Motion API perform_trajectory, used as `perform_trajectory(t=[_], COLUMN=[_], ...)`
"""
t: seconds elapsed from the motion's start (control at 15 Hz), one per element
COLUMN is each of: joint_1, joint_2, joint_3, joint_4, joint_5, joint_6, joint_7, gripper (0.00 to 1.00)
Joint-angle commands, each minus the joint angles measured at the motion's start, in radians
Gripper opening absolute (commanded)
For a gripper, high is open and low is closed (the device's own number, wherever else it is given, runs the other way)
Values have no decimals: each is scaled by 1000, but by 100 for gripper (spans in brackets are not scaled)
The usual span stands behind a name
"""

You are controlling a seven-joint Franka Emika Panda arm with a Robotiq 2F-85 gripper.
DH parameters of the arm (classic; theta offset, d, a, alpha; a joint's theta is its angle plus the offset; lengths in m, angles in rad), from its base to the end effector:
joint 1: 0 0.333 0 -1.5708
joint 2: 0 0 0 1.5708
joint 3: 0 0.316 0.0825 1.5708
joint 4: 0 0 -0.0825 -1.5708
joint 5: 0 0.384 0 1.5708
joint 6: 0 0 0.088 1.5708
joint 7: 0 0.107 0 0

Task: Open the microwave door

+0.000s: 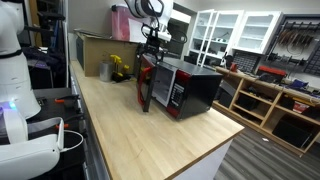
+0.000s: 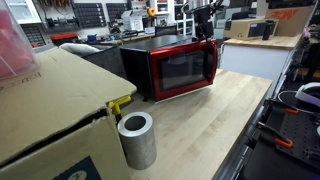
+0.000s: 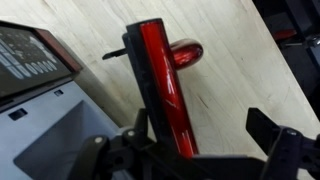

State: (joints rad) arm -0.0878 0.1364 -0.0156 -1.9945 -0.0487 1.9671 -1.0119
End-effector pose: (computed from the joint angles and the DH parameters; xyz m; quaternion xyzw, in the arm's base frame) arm 0.5600 -0.0611 0.3809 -0.8904 -0.4472 0.0814 0.0240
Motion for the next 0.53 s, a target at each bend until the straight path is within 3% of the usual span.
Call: perform_trajectory(t=[0.0,0.47], joint_1=[14,40], joint_2=[-56,-157], joint_3=[10,11], joint_4=[-50,-161], joint_5=[21,22], joint_6=[-30,-43], joint_7=[-8,-1], gripper=[100,100])
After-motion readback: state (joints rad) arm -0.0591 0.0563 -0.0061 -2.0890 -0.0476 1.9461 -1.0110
